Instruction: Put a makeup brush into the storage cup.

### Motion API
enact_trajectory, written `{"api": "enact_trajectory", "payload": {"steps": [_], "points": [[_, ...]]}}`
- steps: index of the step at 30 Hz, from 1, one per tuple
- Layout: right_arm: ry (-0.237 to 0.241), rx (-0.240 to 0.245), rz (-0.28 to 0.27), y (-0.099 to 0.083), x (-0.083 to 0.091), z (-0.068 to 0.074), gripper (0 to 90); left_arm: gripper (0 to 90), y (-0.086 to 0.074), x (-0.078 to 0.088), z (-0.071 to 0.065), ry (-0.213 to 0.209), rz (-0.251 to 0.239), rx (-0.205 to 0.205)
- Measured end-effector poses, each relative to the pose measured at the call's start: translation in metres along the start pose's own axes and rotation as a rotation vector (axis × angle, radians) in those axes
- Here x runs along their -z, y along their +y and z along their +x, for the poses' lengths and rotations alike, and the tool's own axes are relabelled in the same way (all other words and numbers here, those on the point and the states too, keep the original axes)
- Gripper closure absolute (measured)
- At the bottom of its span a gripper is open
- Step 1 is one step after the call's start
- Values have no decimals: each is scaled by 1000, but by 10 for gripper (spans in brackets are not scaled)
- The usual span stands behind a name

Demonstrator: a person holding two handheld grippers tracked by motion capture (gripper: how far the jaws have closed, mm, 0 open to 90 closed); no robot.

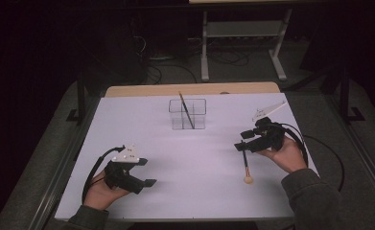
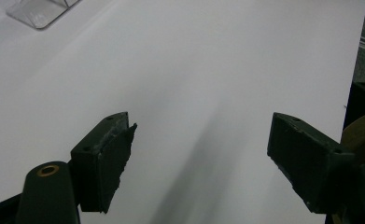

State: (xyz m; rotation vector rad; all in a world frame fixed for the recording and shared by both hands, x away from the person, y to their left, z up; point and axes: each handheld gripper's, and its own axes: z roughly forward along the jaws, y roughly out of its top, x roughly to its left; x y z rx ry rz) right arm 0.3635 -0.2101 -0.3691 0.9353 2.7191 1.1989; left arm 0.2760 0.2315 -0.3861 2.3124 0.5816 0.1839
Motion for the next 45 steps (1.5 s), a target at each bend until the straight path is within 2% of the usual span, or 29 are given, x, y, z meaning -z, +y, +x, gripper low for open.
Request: {"api": "enact_trajectory", "payload": {"steps": [10,16,22,26,40,42,43,45], "points": [[-19,-29,13,-16,0,1,379,208,0,0,0,3,-5,-2],[-25,-47,15,-26,1,3,379,205,0,-1,-1,6,-12,13],[-35,-76,24,-37,-1,4,381,203,0,1,-1,10,-4,4],[-33,-72,25,-42,-2,4,390,203,-1,2,-1,11,-9,10],[-45,-100,47,-51,-6,6,396,203,-1,2,-2,10,-11,17],[-48,-89,45,-52,-6,5,396,203,-1,2,-1,10,-10,17],[-48,-107,51,-52,-6,6,398,202,-1,2,-1,10,-9,17],[-52,-97,50,-54,-7,5,399,202,-1,2,-2,10,-10,17]]}}
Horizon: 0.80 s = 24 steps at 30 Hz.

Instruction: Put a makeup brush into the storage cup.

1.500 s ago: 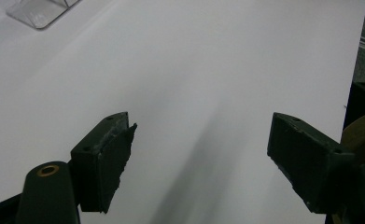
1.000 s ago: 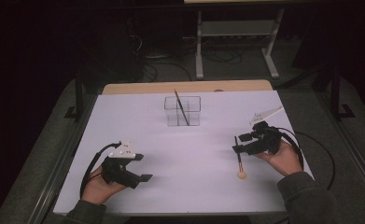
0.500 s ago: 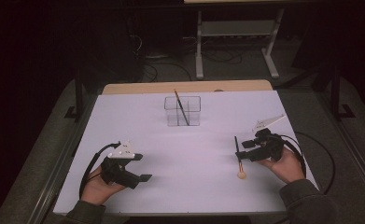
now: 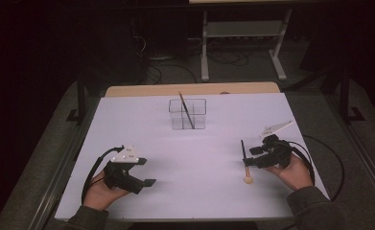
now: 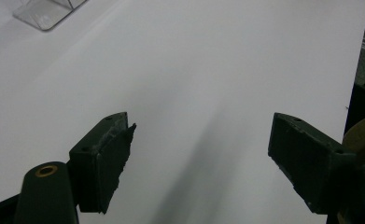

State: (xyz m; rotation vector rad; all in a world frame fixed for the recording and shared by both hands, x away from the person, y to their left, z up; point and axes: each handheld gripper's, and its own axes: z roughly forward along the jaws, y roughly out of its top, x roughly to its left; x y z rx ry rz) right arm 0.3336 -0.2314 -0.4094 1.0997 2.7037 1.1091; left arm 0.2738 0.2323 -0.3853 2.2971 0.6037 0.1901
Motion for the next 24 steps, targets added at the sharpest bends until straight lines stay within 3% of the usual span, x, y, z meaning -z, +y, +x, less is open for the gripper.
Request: {"api": "enact_trajectory", "payload": {"steps": [1,14,24], "points": [[1,-19,5,0,0,1,399,202,0,0,0,0,0,1],[-8,-15,8,-4,0,1,413,202,0,0,1,-2,11,-13],[-13,-10,22,-5,-4,2,417,202,-1,-1,1,-5,5,-1]]}}
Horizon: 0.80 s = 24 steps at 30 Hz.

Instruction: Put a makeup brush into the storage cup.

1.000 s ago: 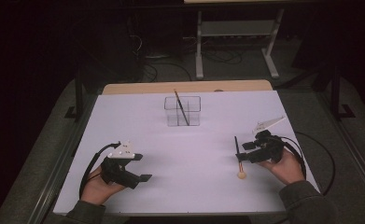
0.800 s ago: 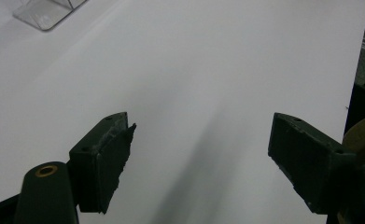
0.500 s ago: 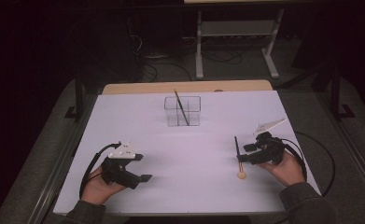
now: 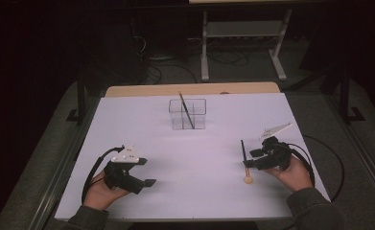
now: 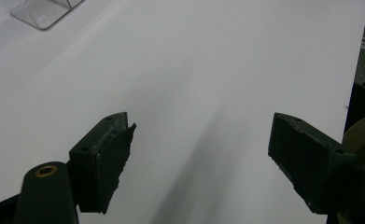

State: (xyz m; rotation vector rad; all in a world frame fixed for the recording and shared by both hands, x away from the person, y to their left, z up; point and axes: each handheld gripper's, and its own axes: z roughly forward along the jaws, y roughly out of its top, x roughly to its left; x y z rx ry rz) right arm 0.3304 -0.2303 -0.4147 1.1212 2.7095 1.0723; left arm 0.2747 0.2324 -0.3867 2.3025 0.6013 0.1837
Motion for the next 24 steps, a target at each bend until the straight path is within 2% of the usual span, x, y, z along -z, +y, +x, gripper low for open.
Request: {"api": "enact_trajectory", "payload": {"steps": [1,6,15,24], "points": [[-3,-12,6,0,0,1,418,202,0,0,0,0,-1,1],[-8,-11,24,1,-3,2,422,201,0,0,1,0,-3,1],[-29,4,46,1,-10,4,430,202,0,1,1,0,-6,4],[-45,-19,72,3,-17,6,439,202,0,3,1,2,-8,-1]]}}
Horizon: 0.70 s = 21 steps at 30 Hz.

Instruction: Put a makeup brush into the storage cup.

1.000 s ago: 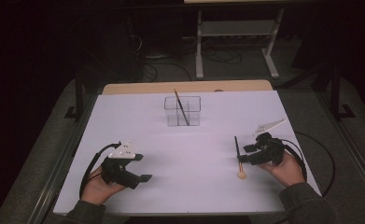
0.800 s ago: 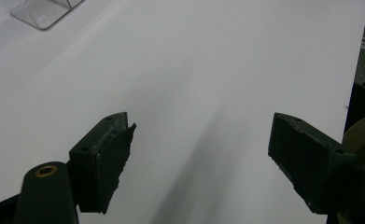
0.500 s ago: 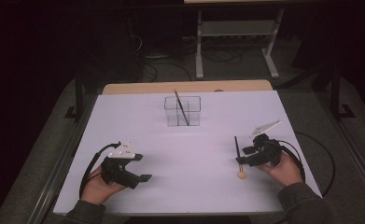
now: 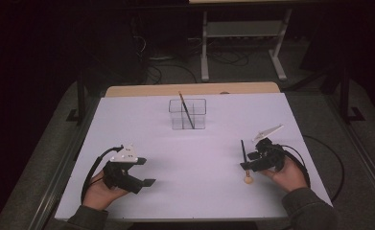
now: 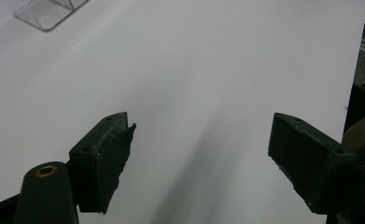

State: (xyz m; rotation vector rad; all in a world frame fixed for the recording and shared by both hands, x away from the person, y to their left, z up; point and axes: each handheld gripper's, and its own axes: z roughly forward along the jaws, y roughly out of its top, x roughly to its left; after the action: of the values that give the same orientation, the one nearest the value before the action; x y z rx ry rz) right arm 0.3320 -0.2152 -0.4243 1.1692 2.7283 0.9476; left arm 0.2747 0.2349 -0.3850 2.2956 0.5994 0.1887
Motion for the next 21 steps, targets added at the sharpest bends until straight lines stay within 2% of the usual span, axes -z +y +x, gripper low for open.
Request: {"api": "enact_trajectory", "payload": {"steps": [21], "points": [[-41,-23,59,1,-9,-3,550,202,-1,0,1,-2,5,4]]}}
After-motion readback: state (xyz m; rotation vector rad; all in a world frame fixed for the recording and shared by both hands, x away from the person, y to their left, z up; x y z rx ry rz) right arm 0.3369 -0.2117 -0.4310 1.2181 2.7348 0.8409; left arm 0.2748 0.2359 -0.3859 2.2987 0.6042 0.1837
